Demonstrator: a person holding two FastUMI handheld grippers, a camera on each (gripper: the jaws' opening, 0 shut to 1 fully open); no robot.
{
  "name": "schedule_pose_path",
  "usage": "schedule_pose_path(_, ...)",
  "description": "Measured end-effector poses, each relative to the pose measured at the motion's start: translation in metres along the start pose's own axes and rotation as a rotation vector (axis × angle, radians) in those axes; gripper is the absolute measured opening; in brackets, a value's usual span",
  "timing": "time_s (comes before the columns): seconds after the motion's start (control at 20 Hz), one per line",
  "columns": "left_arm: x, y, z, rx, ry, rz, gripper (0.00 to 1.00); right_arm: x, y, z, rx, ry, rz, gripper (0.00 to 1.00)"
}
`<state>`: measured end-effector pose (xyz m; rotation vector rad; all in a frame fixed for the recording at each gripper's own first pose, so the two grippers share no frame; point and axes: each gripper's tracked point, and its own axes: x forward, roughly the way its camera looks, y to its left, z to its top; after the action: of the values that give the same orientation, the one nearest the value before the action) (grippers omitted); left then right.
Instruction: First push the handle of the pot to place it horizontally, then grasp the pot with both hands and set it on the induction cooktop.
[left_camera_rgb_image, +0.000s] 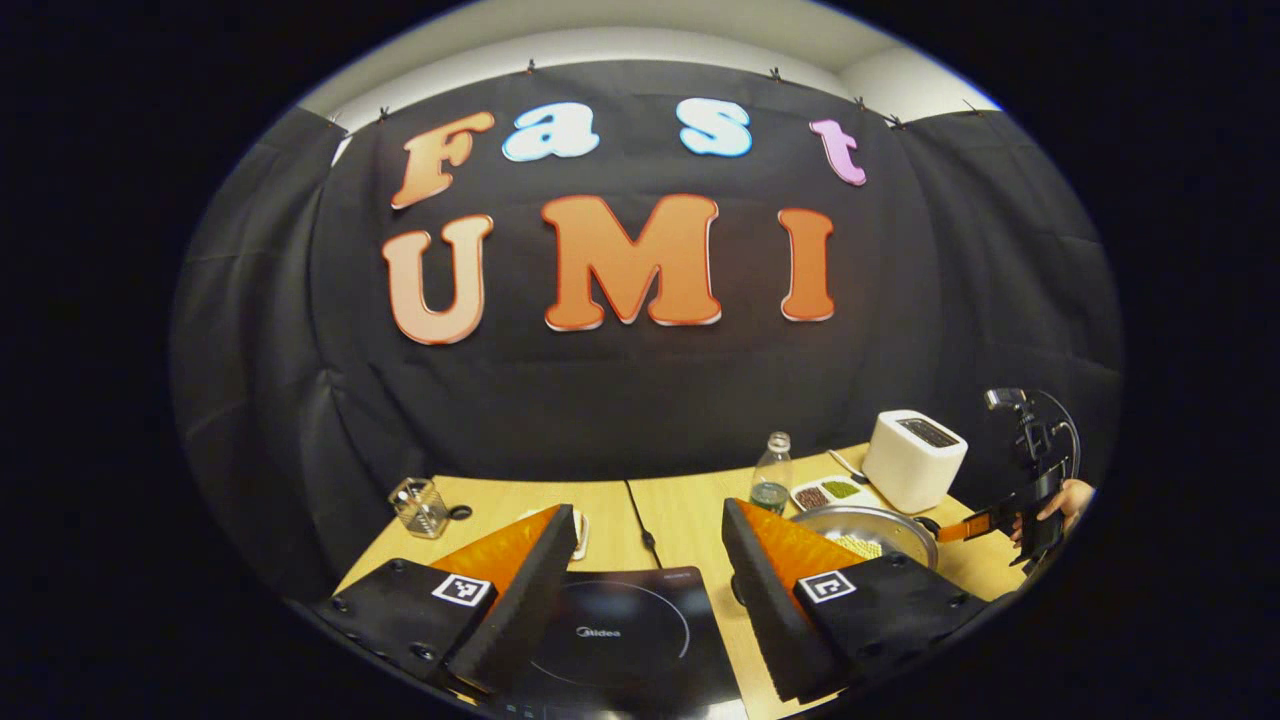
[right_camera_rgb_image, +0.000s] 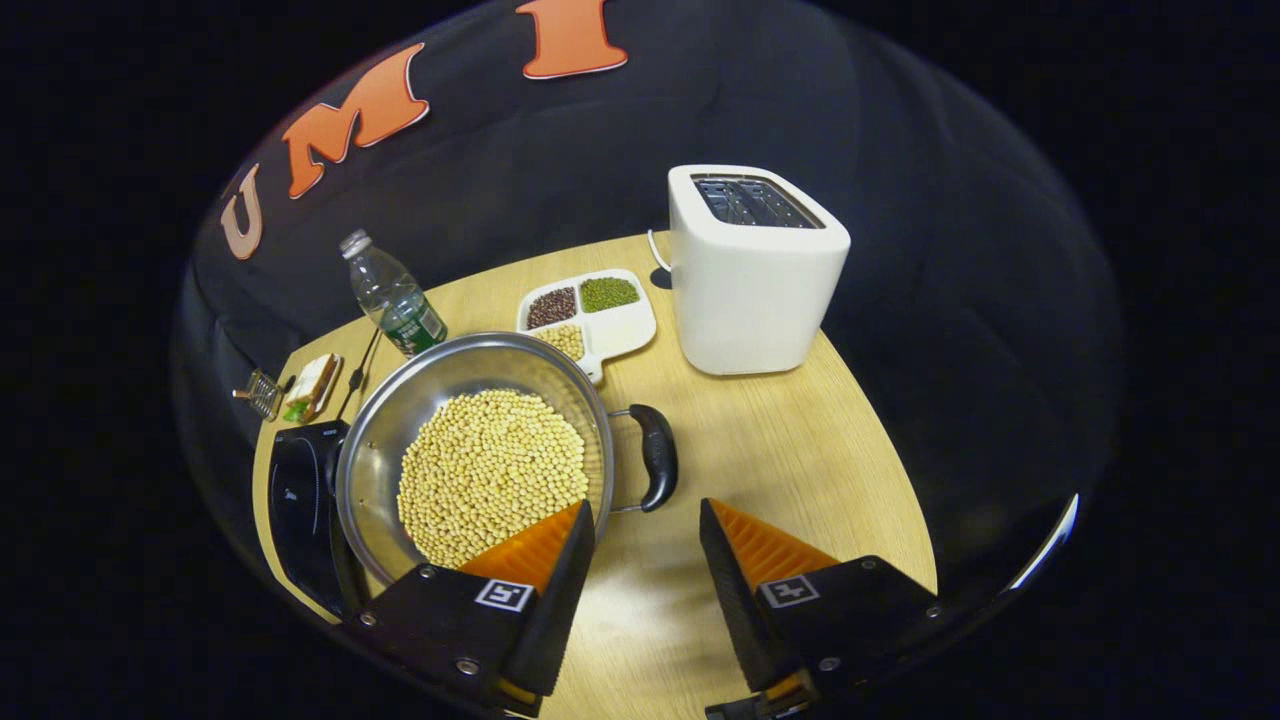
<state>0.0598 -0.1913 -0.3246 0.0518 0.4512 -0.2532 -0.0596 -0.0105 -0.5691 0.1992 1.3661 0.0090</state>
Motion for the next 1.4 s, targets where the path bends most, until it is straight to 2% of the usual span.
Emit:
schedule_pose_path(0.1,0.016,-0.013,-0.023,0.000,0.081,-0.027,0.96,0.000,0.003,0.004,-0.001,-0.014,-0.003,0.75)
schedule_pose_path(0.15,0.024,-0.020,-0.036,0.005,0.123,-0.038,0.93,0.003,0.004,0.006,-0.001,-0.019,-0.004,0.77)
schedule_pose_path(0.2,0.031,-0.026,-0.050,0.010,0.162,-0.049,0.99,0.006,0.005,0.008,-0.001,-0.024,-0.001,0.80)
schedule_pose_path(0.3,0.047,-0.045,-0.076,0.010,0.238,-0.080,0.96,0.012,0.006,0.008,0.005,-0.019,0.006,0.84)
schedule_pose_path(0.45,0.064,-0.076,-0.110,0.006,0.343,-0.143,0.93,0.022,0.002,0.006,-0.003,0.000,-0.004,0.87)
schedule_pose_path(0.5,0.070,-0.083,-0.119,0.006,0.370,-0.156,0.97,0.025,0.001,0.005,-0.008,0.006,-0.009,0.88)
schedule_pose_path(0.7,0.102,-0.115,-0.162,-0.003,0.493,-0.220,0.96,0.039,-0.004,0.002,-0.027,0.020,-0.034,0.89)
schedule_pose_path(0.75,0.107,-0.116,-0.173,-0.004,0.525,-0.221,0.94,0.040,-0.002,0.001,-0.027,0.025,-0.026,0.88)
schedule_pose_path(0.85,0.118,-0.120,-0.186,-0.006,0.557,-0.219,0.96,0.045,0.001,0.001,-0.024,0.029,-0.013,0.88)
schedule_pose_path(1.25,0.149,-0.123,-0.216,0.002,0.637,-0.177,0.96,0.066,0.000,-0.005,-0.023,0.059,-0.011,0.88)
schedule_pose_path(1.35,0.154,-0.123,-0.227,-0.008,0.663,-0.167,0.92,0.068,0.004,-0.005,-0.020,0.066,0.001,0.88)
schedule_pose_path(1.4,0.157,-0.123,-0.234,-0.011,0.681,-0.172,0.85,0.070,0.005,-0.006,-0.023,0.072,0.004,0.87)
